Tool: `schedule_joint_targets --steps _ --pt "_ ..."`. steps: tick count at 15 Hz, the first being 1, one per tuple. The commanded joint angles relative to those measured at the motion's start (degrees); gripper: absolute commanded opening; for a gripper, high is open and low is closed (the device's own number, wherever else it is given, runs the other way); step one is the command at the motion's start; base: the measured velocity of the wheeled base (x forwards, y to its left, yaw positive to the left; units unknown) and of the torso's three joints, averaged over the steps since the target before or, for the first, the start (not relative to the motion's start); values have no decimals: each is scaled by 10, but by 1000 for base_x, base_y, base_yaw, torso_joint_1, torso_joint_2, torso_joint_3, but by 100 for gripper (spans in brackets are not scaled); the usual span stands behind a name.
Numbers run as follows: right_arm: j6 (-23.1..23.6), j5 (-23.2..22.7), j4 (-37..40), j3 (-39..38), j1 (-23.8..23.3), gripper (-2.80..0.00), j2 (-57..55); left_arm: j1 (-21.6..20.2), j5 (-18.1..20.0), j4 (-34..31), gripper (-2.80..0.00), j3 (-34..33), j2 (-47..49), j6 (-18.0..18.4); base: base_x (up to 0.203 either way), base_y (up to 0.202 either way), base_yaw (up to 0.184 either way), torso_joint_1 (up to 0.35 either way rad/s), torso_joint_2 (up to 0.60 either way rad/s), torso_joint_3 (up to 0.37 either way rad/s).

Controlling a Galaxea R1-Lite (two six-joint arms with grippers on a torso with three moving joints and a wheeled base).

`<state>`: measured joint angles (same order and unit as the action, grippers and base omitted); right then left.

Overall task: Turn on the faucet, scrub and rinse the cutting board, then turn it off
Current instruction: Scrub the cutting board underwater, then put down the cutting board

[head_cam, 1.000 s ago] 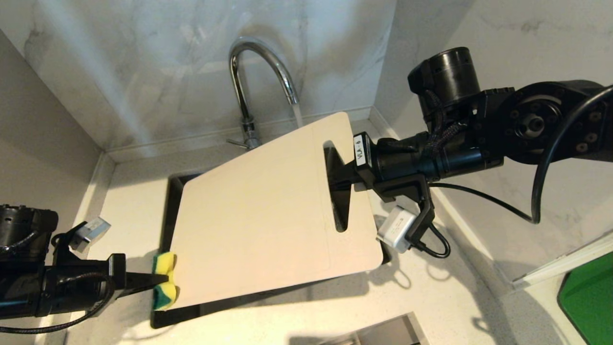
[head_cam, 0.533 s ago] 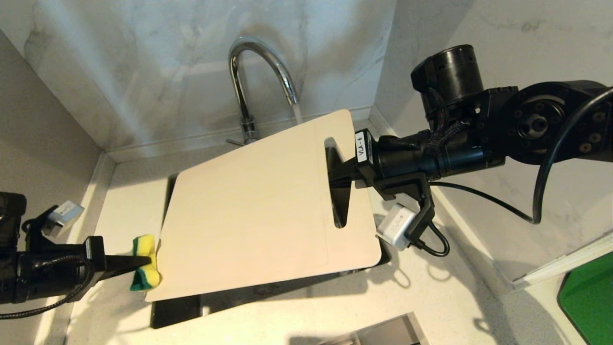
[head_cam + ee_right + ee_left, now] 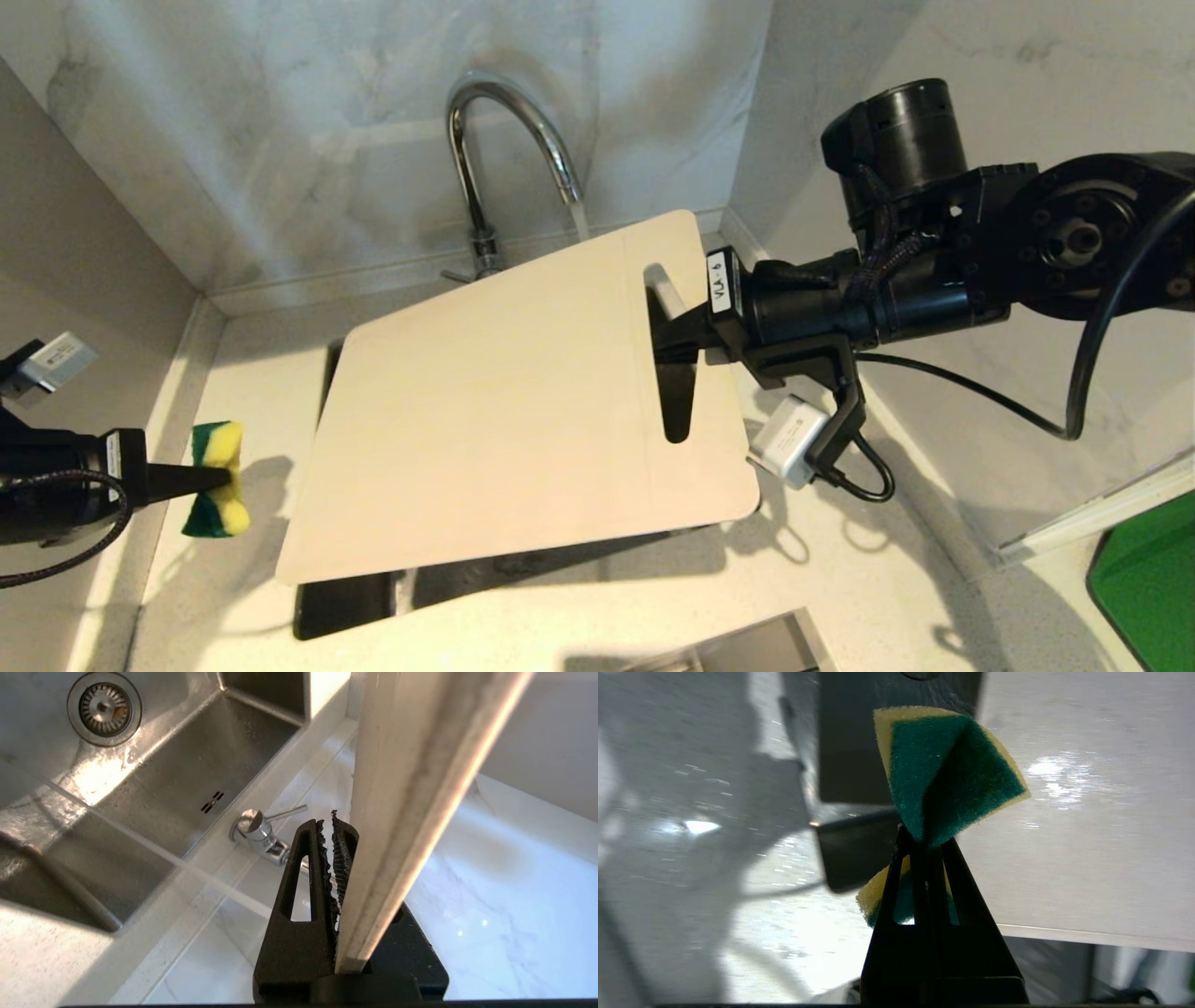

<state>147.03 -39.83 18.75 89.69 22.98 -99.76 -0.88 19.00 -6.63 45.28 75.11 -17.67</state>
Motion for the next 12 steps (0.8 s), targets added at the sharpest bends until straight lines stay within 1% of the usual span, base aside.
schedule_joint_targets --steps 1,3,9,10,12 --pt "-3 -3 -12 -3 -1 -280 11 -11 -4 -1 -280 1 -1 16 0 0 0 0 0 0" --pt "-20 -3 -30 -11 -2 -280 23 -18 -5 0 -280 3 -1 21 0 0 0 0 0 0" --pt "-25 -2 -33 -47 -17 -280 103 -19 -3 1 -280 3 17 18 0 0 0 0 0 0" --pt "-31 0 -33 -52 -23 -280 125 -19 -1 1 -280 4 18 18 0 0 0 0 0 0" --pt "-62 6 -34 -65 -35 -280 161 -18 -1 1 -280 4 18 18 0 0 0 0 0 0"
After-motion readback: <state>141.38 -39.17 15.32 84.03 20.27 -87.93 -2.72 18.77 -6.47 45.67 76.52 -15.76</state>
